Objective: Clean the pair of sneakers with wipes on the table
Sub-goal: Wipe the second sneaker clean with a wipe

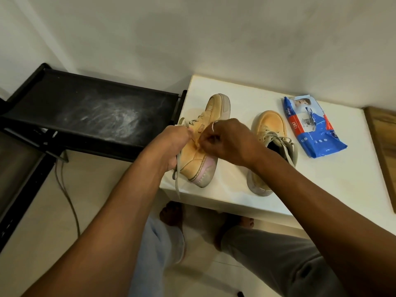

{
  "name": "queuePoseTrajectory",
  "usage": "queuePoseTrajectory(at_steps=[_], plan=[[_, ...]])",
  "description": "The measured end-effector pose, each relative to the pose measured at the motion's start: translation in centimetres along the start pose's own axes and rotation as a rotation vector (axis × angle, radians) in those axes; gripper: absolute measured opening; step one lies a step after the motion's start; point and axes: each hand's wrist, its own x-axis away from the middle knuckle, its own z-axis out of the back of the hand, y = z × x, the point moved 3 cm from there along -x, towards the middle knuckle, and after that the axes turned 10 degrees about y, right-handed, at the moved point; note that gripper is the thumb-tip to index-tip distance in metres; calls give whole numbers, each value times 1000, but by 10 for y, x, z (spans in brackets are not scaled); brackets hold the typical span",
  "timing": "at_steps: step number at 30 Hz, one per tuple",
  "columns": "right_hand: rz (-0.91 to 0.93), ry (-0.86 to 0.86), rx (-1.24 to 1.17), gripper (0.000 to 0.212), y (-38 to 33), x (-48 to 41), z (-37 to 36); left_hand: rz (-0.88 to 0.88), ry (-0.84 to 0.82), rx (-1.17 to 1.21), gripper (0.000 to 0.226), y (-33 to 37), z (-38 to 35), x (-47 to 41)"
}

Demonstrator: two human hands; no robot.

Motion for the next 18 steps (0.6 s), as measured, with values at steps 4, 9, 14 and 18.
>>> queuePoseTrajectory(at_steps=[4,9,14,18], plan=[[-71,173,88,19,9,0,5,16,-17,3,12,-3,-1,1],[15,-81,-51,17,-1,1,-3,6,-14,-4,15,-1,0,-2],[-84,242,88,17,13,-3,11,-6,-27,-14,18,-3,-3,-1],[-14,-86,-57,18,-4,3,-7,-11,-23,-14,11,-2,-2,-1]])
